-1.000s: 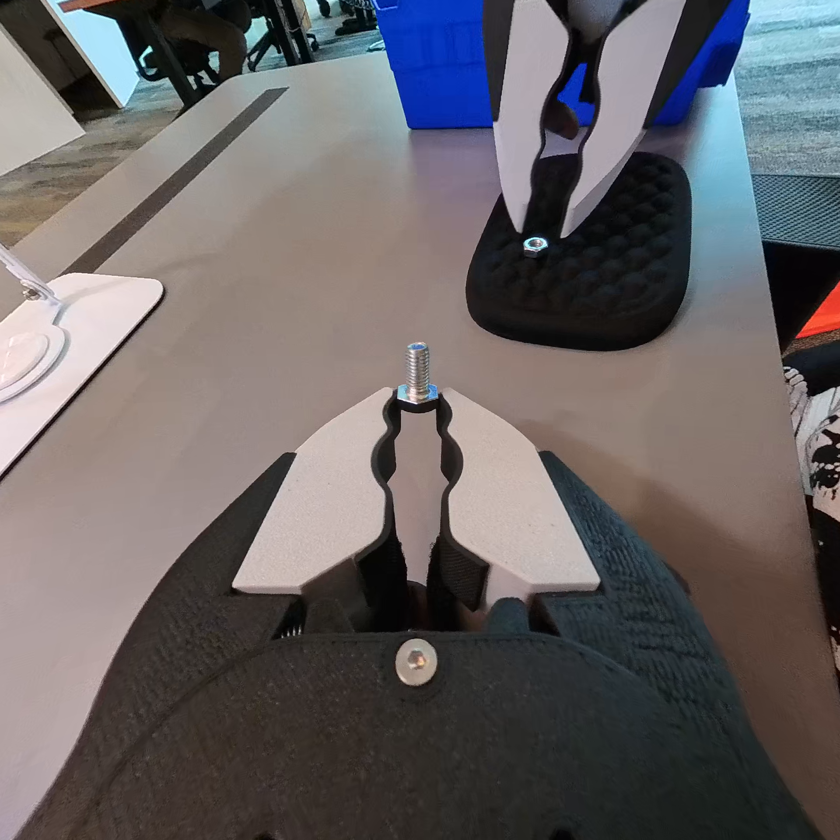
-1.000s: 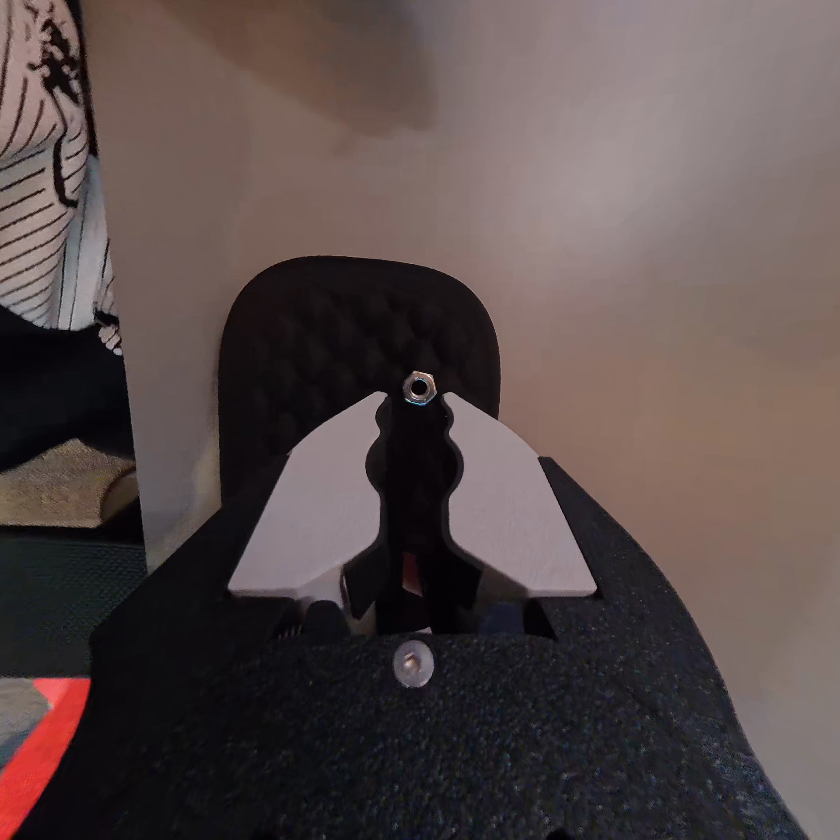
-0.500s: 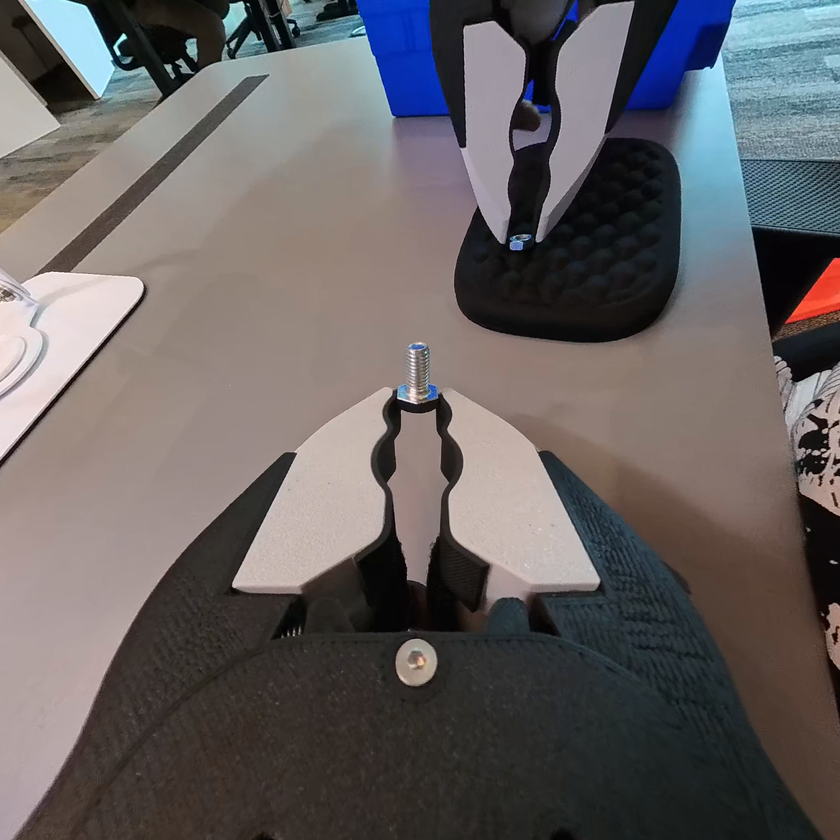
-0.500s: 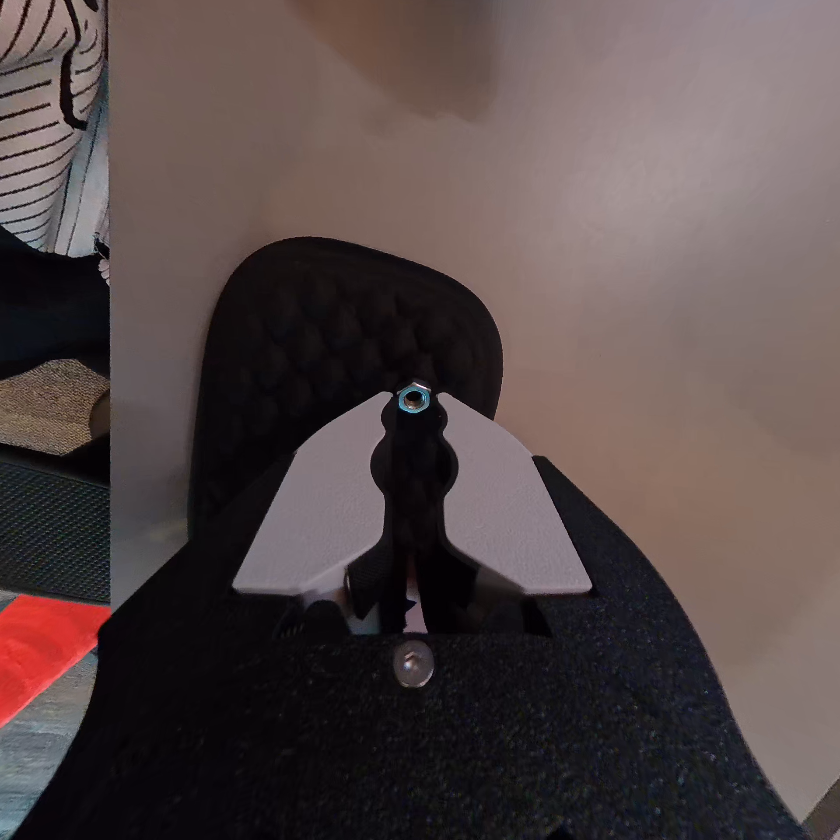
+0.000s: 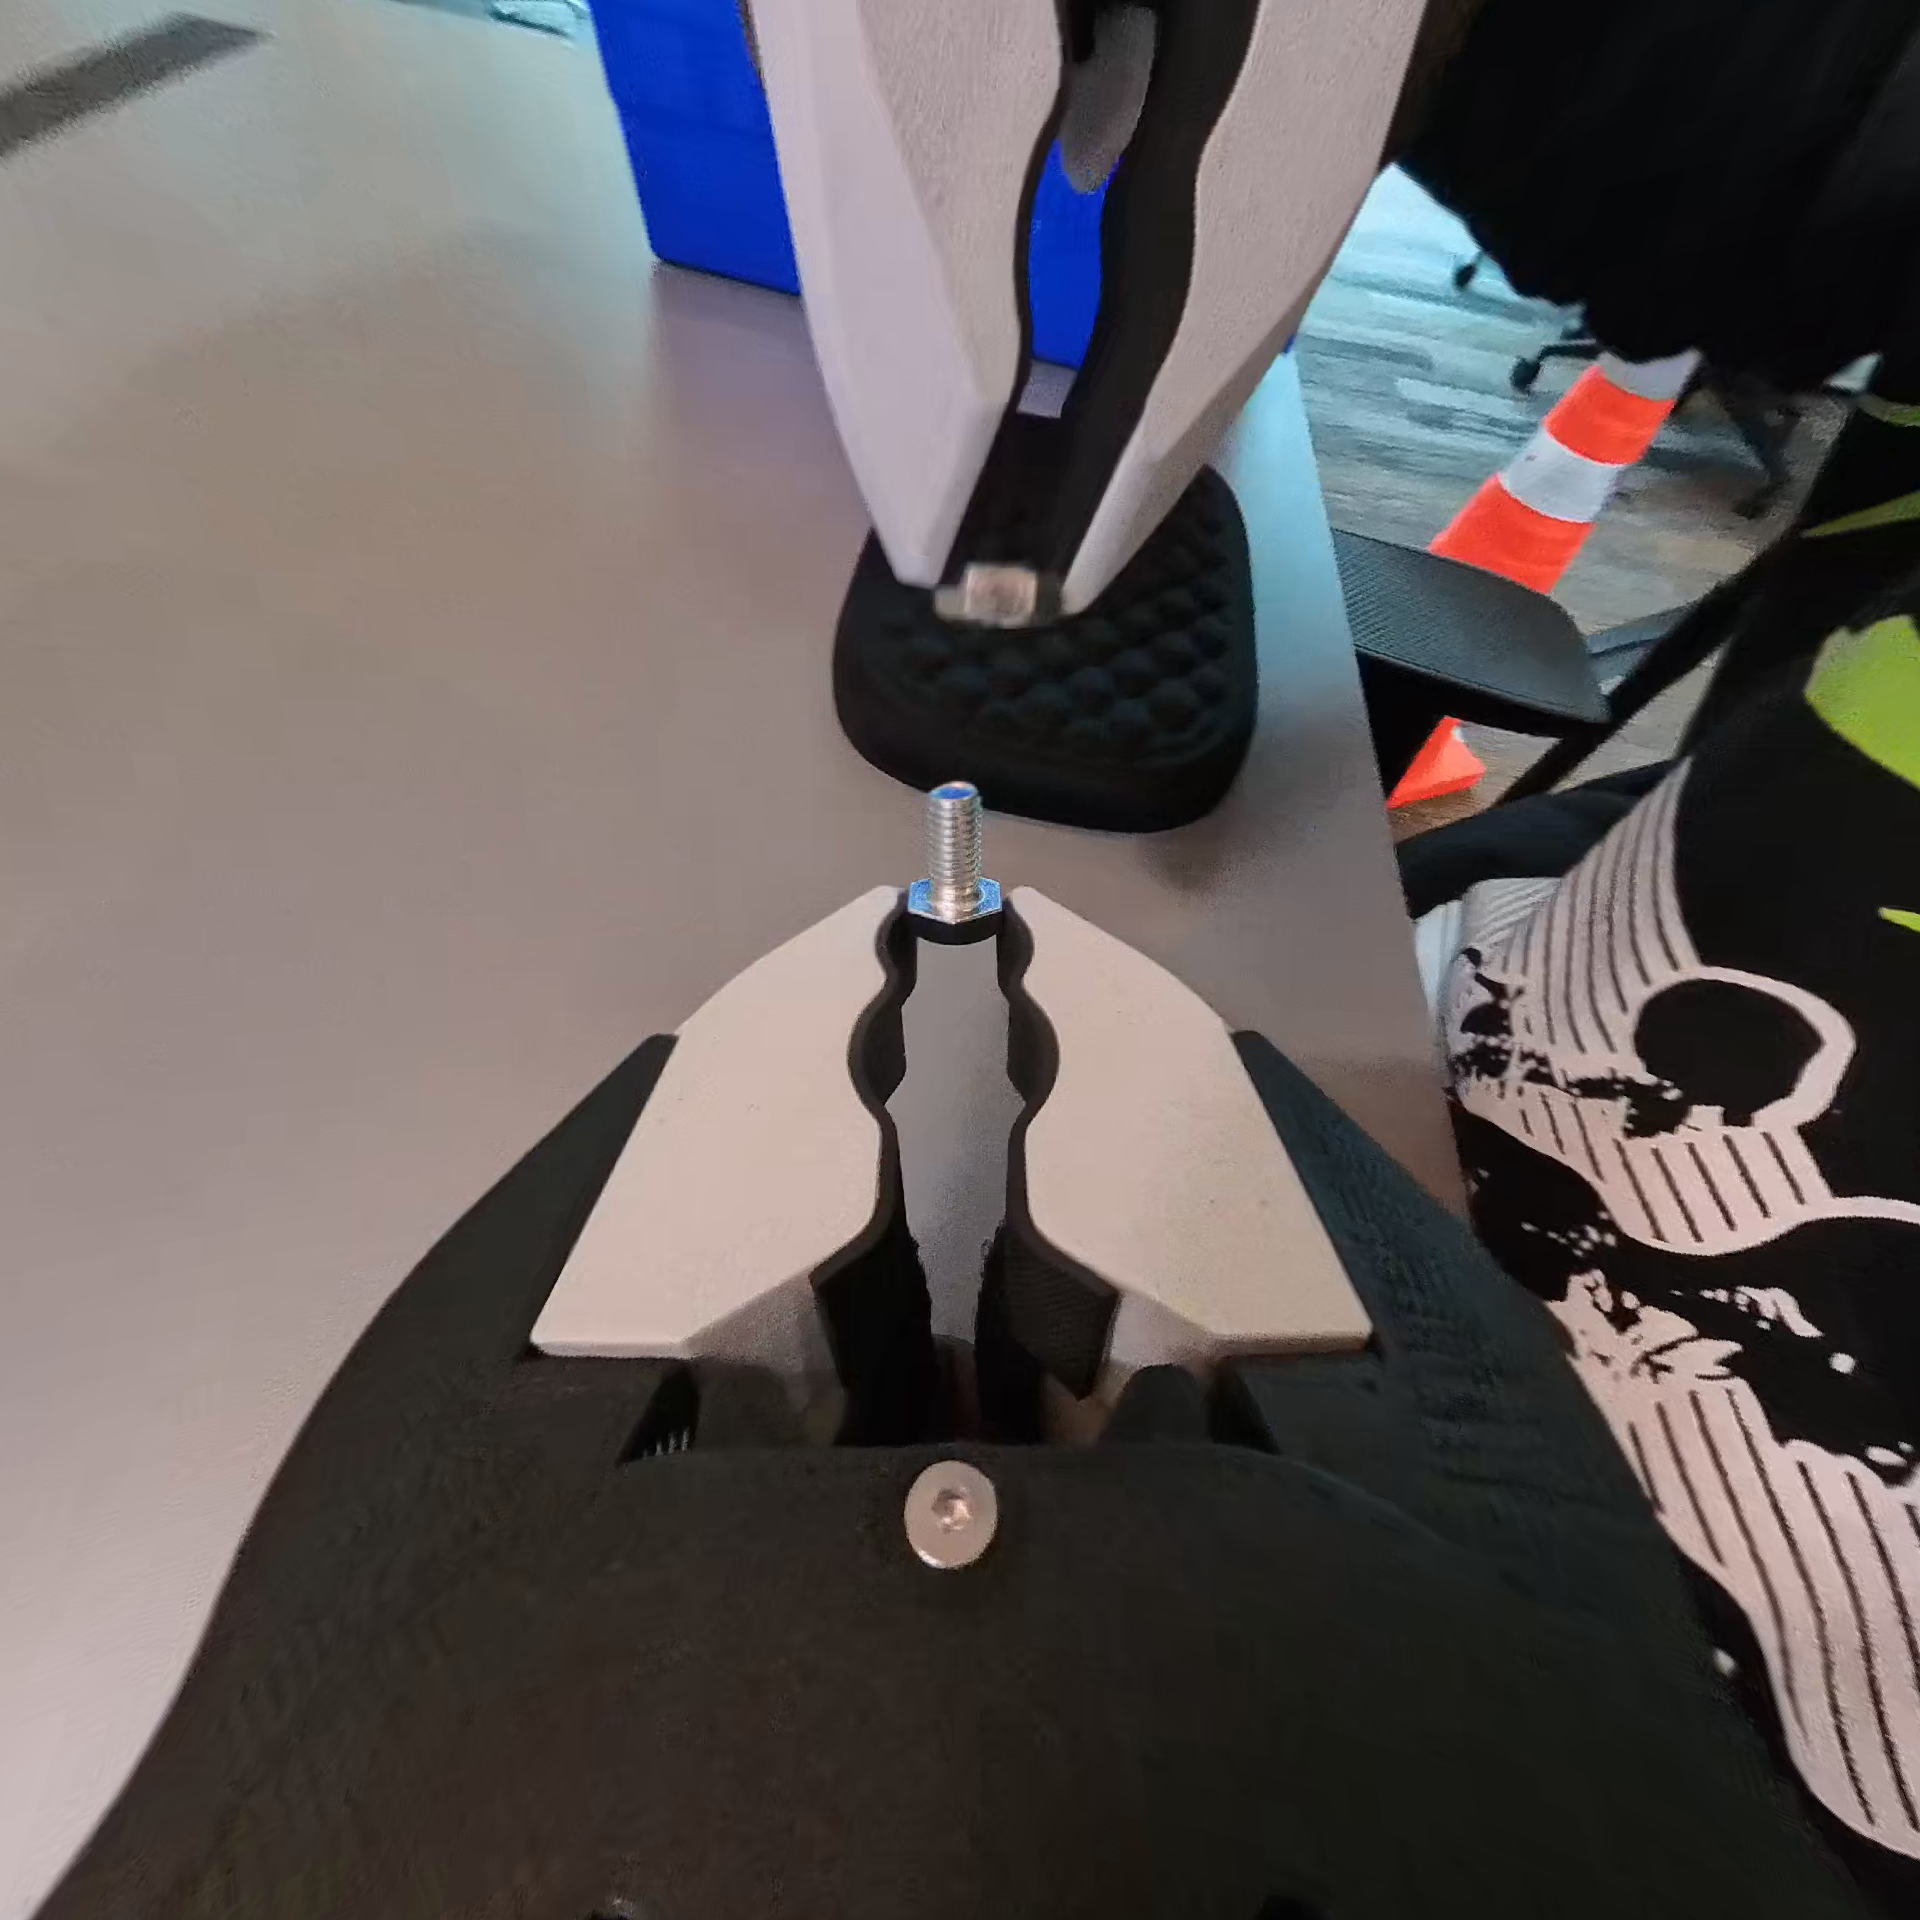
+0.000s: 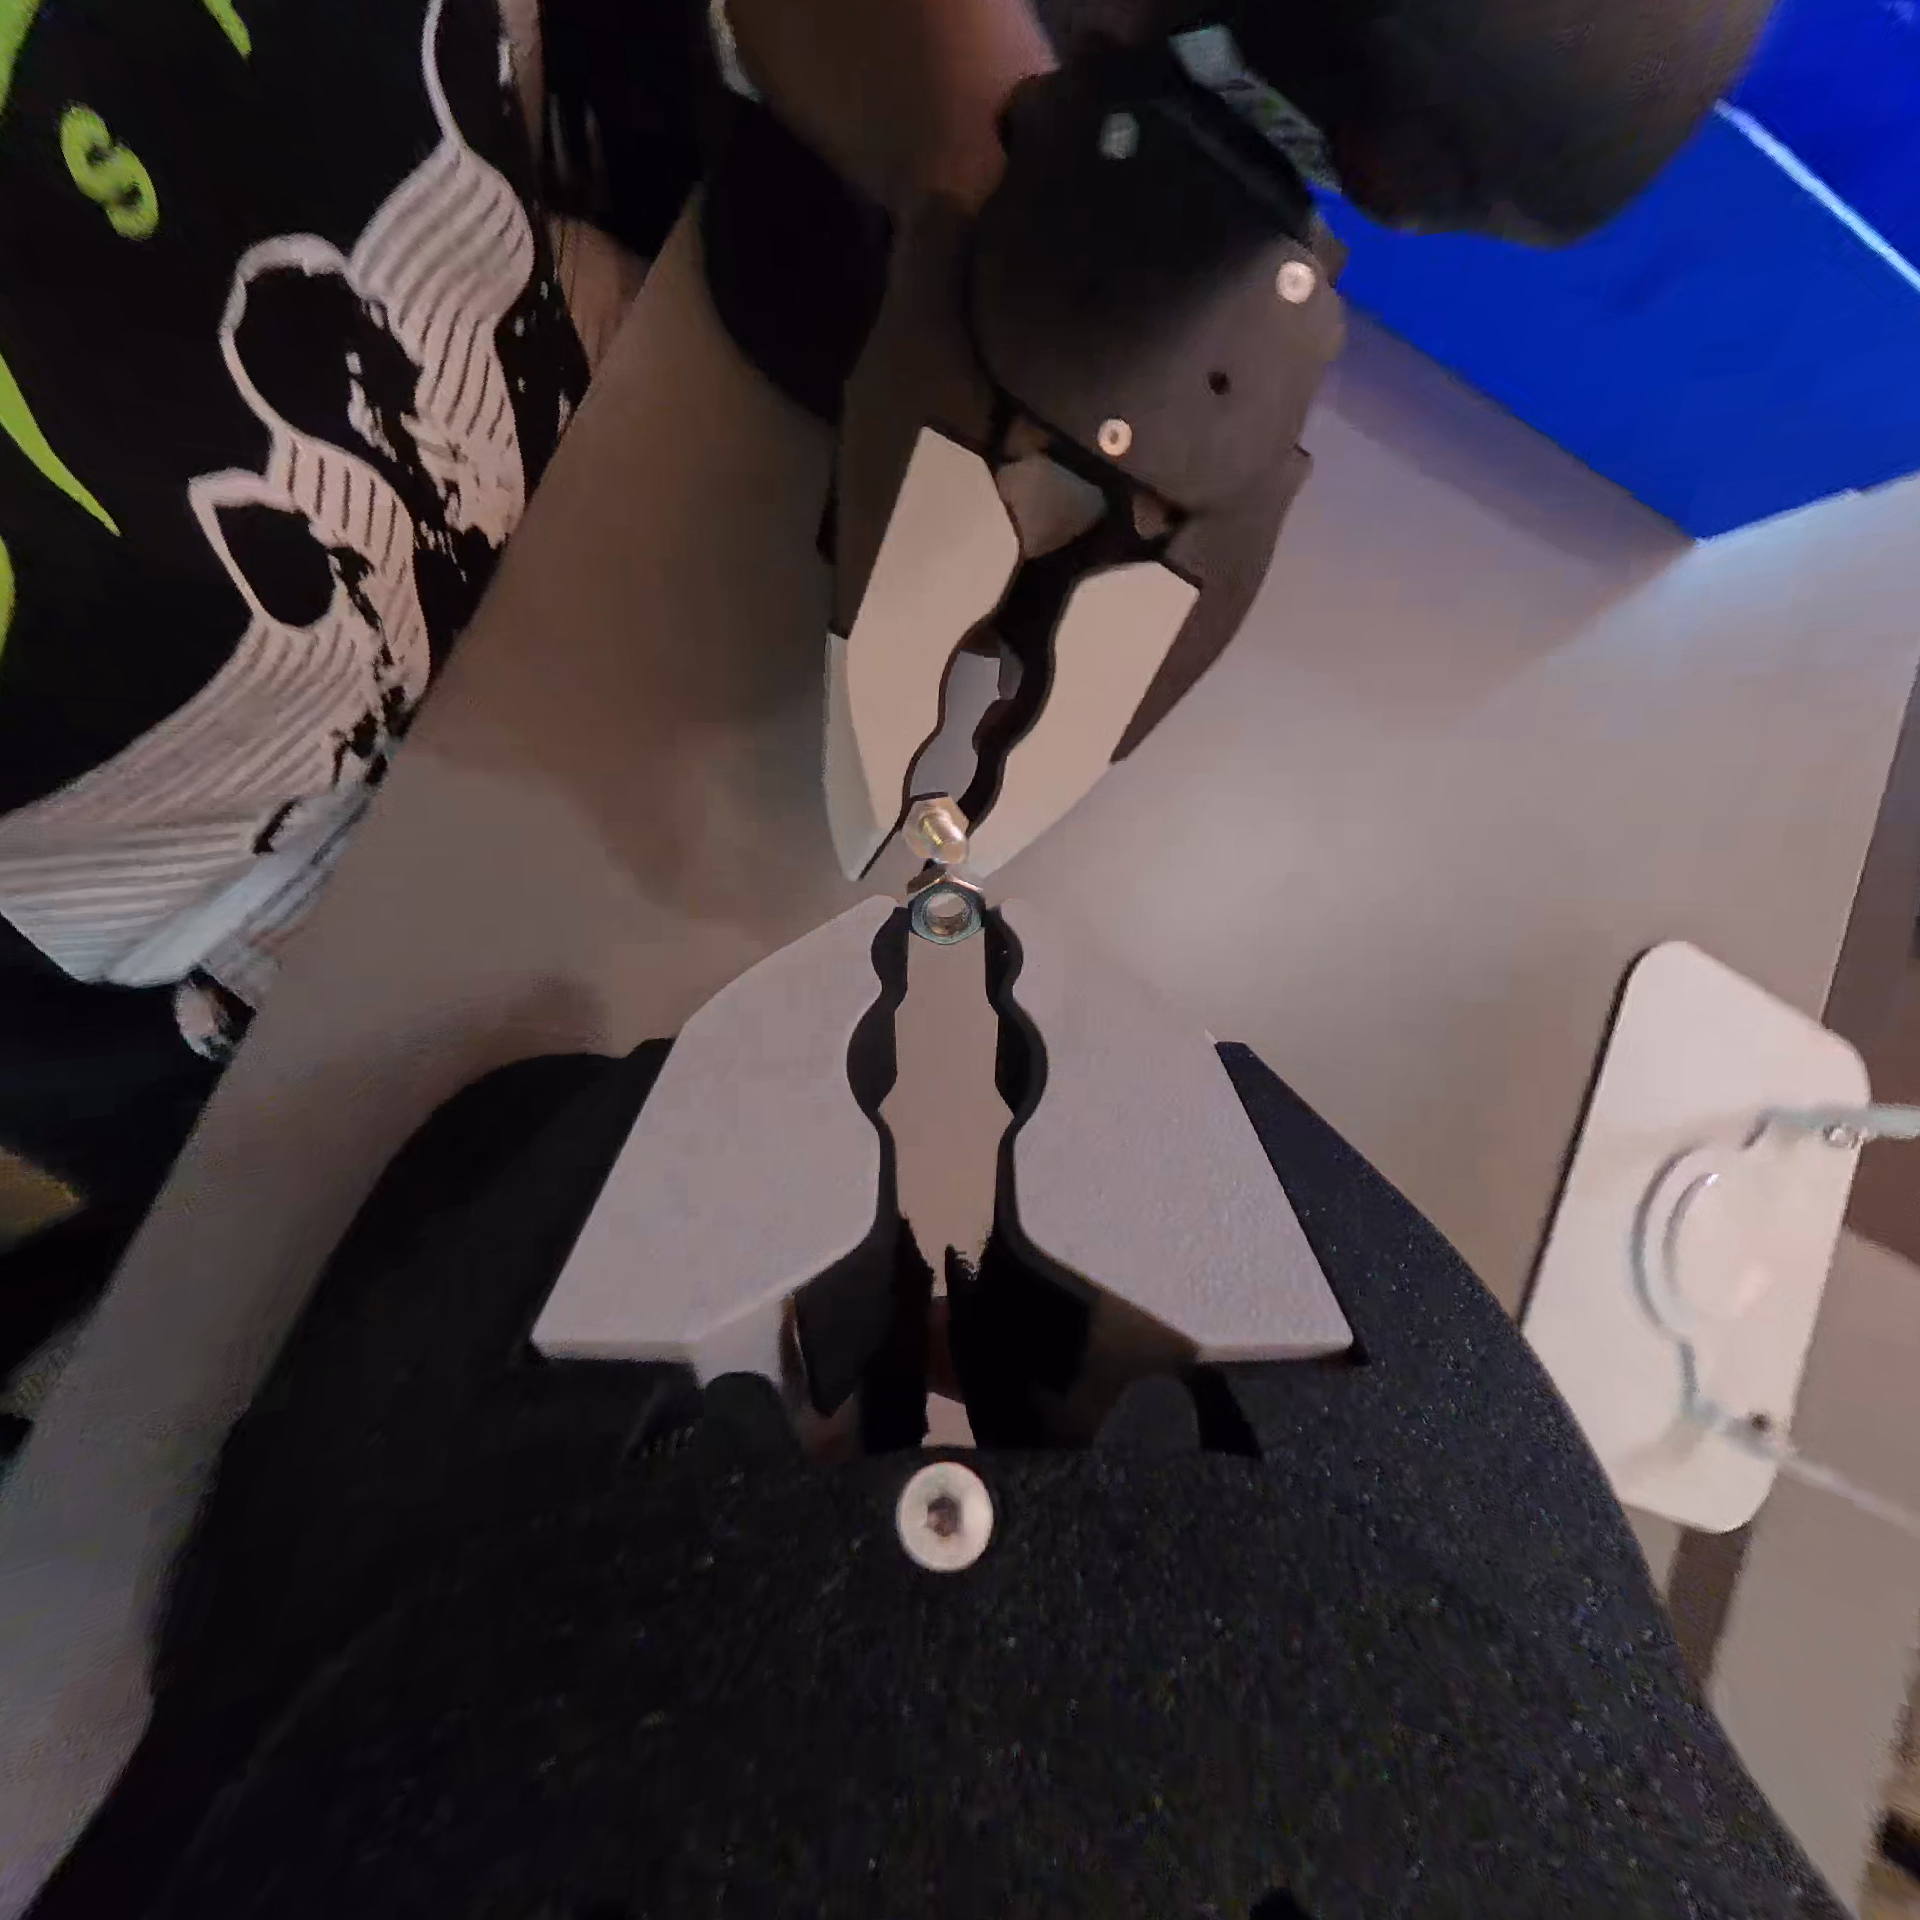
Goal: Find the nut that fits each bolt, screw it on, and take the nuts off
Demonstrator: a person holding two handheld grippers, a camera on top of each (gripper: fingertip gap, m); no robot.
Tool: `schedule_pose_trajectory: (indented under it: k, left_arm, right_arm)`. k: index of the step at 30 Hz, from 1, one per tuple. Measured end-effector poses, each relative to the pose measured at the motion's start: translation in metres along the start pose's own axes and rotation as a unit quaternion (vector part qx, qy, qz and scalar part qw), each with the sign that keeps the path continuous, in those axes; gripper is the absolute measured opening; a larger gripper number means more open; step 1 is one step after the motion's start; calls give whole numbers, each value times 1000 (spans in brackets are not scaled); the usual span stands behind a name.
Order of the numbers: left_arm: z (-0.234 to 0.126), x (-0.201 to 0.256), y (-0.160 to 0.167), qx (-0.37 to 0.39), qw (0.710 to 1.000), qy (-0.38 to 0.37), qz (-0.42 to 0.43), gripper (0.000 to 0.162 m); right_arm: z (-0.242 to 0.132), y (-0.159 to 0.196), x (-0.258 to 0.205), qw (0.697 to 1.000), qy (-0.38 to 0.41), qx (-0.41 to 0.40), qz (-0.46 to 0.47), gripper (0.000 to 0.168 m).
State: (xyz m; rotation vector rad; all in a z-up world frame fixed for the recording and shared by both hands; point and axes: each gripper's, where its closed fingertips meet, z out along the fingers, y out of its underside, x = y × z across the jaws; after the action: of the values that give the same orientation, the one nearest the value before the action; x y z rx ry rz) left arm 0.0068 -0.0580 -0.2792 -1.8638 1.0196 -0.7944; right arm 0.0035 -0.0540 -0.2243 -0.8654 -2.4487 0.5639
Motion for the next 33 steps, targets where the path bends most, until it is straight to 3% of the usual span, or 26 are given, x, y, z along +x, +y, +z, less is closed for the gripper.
schedule_pose_trajectory:
  k: [4, 18, 25, 33]
  left_arm:
    - [4, 5, 6, -24, 1000, 14, 3, 15]
    - [2, 4, 1, -8, 1000, -3, 4, 15]
    - [-2, -15, -4, -1, 995, -97, 29, 15]
    - [-16, -46, -9, -11, 965, -254, 72, 15]
  right_arm:
    - [13, 2, -2, 997, -32, -44, -57, 14]
    - [23, 3, -3, 993, -66, -74, -57, 14]
    - [22, 6, 11, 992, -56, -107, 46, 14]
    - [23, 9, 33, 964, -23, -171, 204, 14]
